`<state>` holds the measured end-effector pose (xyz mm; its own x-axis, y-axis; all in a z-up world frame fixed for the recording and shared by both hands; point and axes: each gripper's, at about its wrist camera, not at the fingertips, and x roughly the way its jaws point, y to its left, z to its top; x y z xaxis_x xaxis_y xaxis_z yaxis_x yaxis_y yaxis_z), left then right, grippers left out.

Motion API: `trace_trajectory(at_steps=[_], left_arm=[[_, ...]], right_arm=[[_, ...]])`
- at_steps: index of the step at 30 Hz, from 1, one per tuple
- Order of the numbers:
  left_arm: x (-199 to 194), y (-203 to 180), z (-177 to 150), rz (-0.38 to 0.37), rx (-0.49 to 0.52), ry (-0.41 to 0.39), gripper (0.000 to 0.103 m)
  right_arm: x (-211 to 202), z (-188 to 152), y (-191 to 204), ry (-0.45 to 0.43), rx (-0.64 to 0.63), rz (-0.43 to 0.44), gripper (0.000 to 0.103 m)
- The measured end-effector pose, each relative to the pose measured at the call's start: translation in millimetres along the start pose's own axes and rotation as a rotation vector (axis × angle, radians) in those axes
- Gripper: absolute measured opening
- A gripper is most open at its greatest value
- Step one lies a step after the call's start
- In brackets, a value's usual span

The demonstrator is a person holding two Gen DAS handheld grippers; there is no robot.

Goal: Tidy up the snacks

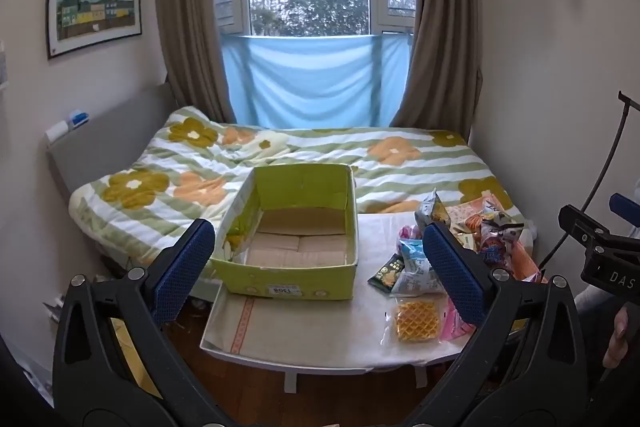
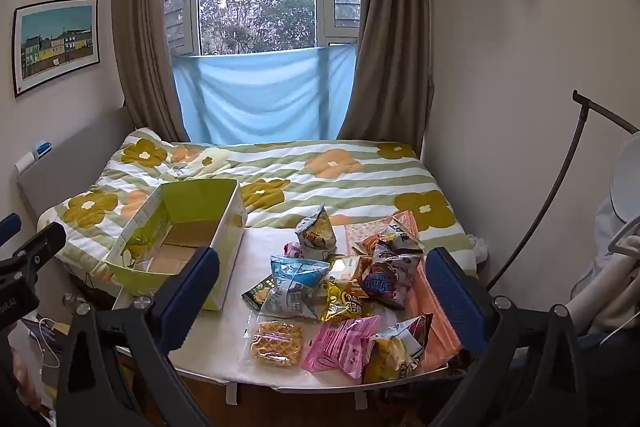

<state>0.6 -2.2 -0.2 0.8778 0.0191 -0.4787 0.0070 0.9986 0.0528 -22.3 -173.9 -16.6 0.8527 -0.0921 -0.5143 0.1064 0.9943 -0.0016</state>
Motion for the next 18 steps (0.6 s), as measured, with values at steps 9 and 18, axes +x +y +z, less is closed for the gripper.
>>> trace_trajectory(at_steps=[9,18], left_arm=[[5.9,-0.7,1.6,-0.015,-0.033,-0.017,0.103],[5.3,2.8,-1.3,-0.016,-0.017,-0.021,0.103]], right_arm=[[0.6,-0.6,0.2,-0.005,-0.002,0.000,0.103],[0.8,0.1,-0.2,-0.004,-0.001,-0.003,0.103]])
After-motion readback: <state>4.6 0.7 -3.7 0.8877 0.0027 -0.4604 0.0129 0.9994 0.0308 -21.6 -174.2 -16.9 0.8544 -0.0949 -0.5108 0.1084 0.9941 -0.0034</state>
